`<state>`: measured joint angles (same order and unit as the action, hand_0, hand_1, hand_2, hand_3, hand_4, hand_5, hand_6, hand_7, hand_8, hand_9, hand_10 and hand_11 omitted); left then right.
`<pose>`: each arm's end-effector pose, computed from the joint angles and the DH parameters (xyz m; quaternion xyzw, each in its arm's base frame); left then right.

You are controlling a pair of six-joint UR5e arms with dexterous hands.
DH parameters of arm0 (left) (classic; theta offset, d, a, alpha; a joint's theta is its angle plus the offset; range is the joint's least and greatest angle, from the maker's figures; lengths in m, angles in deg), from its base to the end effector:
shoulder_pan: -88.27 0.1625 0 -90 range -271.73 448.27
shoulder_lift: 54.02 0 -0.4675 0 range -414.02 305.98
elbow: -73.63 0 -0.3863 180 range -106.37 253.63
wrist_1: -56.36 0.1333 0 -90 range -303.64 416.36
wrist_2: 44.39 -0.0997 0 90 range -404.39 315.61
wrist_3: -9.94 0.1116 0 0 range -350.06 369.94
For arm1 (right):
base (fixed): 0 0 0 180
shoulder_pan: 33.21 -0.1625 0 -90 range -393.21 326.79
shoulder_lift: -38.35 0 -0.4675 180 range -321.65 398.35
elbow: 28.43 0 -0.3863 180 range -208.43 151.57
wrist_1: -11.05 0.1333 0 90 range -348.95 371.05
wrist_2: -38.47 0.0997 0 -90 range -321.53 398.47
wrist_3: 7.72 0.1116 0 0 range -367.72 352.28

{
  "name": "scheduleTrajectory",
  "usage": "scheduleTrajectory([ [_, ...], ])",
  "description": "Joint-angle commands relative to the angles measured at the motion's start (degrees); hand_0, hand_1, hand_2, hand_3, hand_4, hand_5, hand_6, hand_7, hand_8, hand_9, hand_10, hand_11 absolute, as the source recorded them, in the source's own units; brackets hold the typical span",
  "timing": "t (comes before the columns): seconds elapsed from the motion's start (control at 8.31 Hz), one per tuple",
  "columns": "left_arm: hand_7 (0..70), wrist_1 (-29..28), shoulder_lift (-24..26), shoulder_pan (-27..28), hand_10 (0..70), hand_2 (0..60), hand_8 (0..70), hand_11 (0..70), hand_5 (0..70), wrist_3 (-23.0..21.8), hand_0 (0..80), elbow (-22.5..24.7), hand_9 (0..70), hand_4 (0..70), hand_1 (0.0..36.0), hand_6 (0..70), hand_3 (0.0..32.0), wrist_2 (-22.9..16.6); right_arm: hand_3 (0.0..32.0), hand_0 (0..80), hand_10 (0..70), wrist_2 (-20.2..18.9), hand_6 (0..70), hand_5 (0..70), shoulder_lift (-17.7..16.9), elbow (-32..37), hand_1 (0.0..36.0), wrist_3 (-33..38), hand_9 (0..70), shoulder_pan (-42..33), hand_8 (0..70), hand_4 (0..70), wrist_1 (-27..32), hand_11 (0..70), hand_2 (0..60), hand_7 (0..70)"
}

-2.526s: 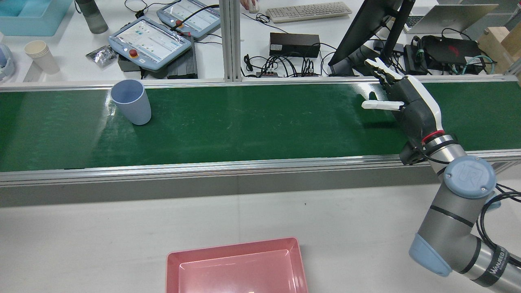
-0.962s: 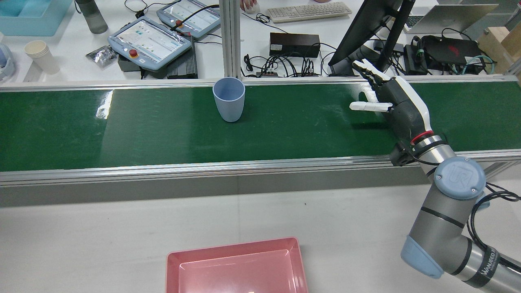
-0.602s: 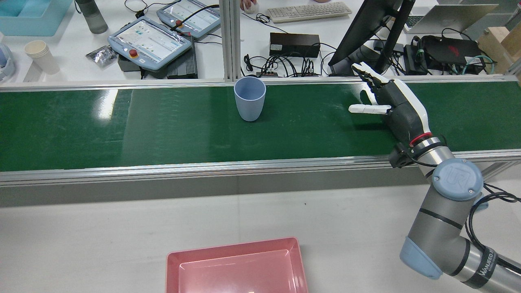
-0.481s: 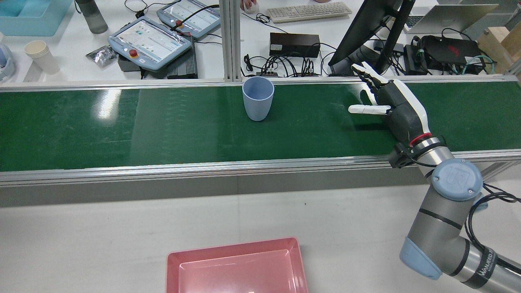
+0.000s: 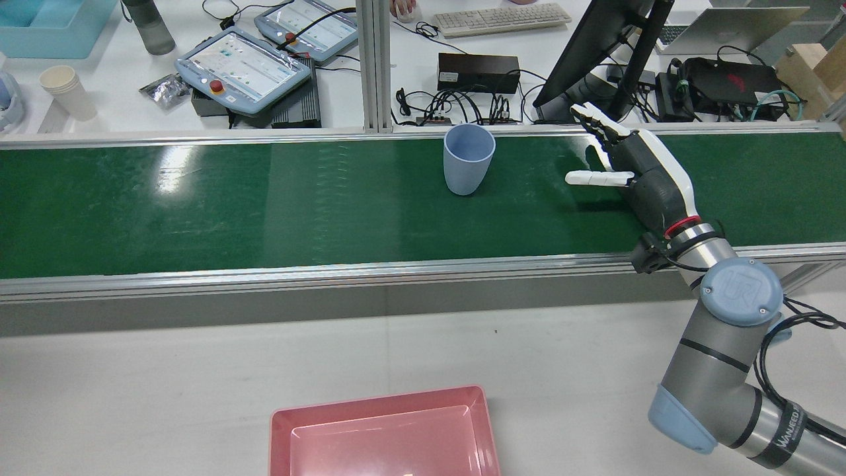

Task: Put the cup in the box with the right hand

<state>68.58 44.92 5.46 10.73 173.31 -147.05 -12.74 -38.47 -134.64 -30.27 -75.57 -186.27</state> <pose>-0.0381 -0.5673 0.5879 -0.1147 0.7357 -0.6551 0.1281 -0.2688 -0.5201 0.5074 0.0445 -0.7613 0.6338 0.1298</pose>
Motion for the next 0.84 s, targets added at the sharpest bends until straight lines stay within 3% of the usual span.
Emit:
scheduleTrajectory([
  [0.0, 0.0, 0.0, 0.0, -0.1, 0.0, 0.0, 0.0, 0.0, 0.0, 0.0, 0.0, 0.0, 0.0, 0.0, 0.0, 0.0, 0.0, 0.0, 0.0, 49.5, 0.0, 0.1, 4.4, 5.9, 0.0, 0.4, 17.8, -0.7, 10.8, 0.0, 6.9, 0.0, 0.0, 0.0, 4.4, 10.7],
  [0.72, 0.0, 0.0, 0.0, 0.0, 0.0, 0.0, 0.0, 0.0, 0.0, 0.0, 0.0, 0.0, 0.0, 0.0, 0.0, 0.0, 0.0, 0.0, 0.0, 49.1, 0.0, 0.3, 4.9, 5.9, 0.3, 1.8, 17.5, -0.9, 11.8, 0.0, 7.4, 0.0, 0.0, 0.1, 5.5, 12.6],
])
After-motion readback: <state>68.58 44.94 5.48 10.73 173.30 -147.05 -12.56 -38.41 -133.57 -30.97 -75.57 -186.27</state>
